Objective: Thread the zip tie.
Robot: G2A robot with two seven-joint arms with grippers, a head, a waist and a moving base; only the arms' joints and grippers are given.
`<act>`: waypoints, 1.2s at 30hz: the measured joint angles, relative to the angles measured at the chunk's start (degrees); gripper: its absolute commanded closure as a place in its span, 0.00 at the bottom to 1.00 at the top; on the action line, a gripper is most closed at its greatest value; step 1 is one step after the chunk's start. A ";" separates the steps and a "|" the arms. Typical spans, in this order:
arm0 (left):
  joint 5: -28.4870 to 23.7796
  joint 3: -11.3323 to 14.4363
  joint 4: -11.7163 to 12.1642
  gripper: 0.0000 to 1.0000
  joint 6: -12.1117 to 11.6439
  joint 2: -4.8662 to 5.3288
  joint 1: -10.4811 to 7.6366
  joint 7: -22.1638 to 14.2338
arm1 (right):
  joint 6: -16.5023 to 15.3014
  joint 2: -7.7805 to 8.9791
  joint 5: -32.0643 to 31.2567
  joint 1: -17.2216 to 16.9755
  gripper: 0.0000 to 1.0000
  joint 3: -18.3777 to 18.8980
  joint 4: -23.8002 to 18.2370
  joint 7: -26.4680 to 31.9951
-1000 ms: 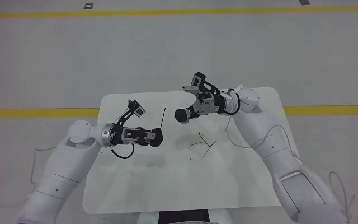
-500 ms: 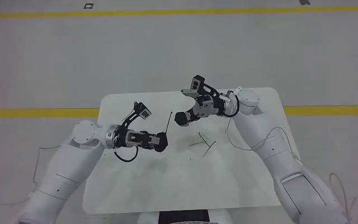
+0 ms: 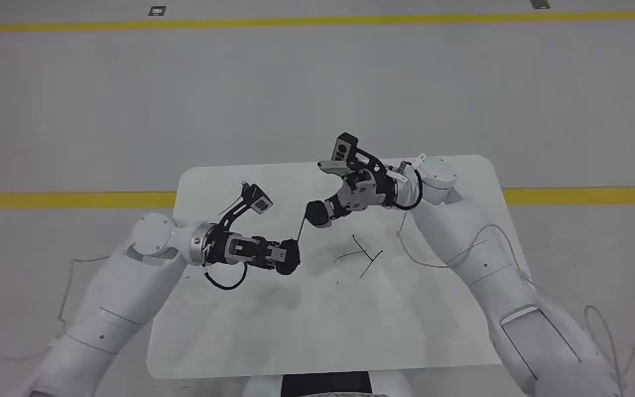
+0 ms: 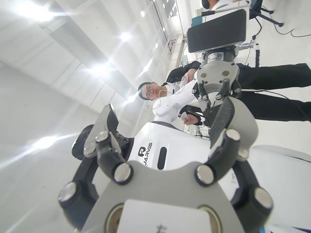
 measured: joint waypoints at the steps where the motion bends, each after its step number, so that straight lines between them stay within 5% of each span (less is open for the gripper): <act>1: 0.00 0.00 0.00 1.00 0.00 0.00 0.00 0.00 | -0.19 0.18 -0.76 -0.05 0.00 0.28 -0.25 0.08; 8: 0.00 0.00 0.00 1.00 0.00 0.00 0.00 0.00 | -0.20 1.54 -3.08 -0.08 0.00 0.11 -2.40 1.18; 10: 0.00 0.00 0.00 1.00 0.00 0.00 0.00 0.00 | -0.23 1.95 -2.55 0.03 0.18 -0.31 -2.91 1.17; 12: 0.00 0.00 0.00 1.00 0.00 0.00 0.00 0.00 | -0.34 2.30 -2.00 0.23 0.51 -0.81 -3.26 1.17; 36: 0.00 0.00 0.00 1.00 0.00 0.00 0.00 0.00 | -2.32 4.03 -1.50 2.87 0.71 -5.85 -1.65 1.17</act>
